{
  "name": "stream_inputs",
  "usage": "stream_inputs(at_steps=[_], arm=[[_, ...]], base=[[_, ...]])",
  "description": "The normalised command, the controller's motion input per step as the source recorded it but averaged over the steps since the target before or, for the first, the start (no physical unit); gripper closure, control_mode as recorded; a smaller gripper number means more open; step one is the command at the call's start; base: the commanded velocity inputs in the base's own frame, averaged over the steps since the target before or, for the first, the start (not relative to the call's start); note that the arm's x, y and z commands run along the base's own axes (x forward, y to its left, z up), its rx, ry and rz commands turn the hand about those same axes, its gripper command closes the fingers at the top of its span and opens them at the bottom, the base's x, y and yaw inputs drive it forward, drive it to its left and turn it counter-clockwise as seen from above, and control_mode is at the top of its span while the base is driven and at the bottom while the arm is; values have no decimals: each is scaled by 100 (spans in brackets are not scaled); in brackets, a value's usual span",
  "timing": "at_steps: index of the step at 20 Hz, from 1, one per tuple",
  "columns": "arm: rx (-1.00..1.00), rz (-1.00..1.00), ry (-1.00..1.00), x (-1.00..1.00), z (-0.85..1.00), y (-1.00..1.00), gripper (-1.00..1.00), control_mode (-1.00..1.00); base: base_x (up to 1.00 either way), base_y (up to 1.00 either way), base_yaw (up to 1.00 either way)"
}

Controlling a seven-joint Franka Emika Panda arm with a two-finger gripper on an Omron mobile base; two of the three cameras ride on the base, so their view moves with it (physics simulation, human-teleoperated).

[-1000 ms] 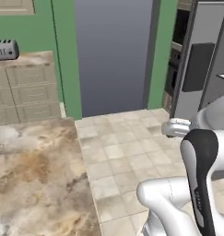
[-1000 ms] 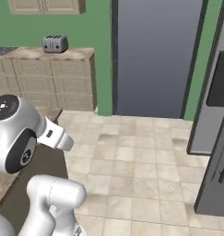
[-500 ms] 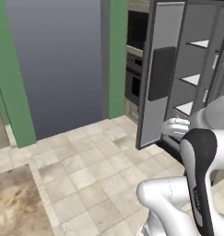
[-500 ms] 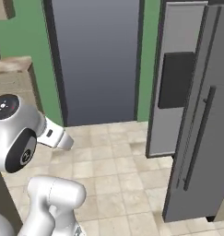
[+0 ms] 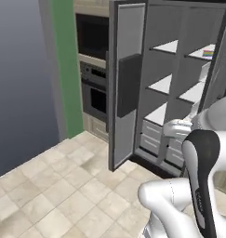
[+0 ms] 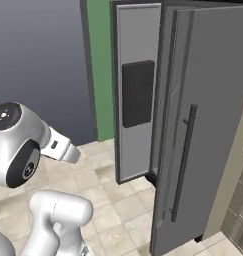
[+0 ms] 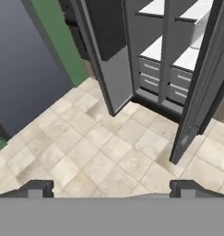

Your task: Take the cake and cupcake from the fridge and place them on the empty tray on the dining counter.

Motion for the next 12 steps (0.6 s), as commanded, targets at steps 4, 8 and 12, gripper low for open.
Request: stream_inputs(at_steps=[4, 8, 12], arm=[[0, 0, 0, 0, 0, 0, -100, 100], [0, 0, 0, 0, 0, 0, -100, 100], [0, 0, 0, 0, 0, 0, -100, 100]], base=[[100, 15, -55], [99, 32, -55], [89, 15, -52]])
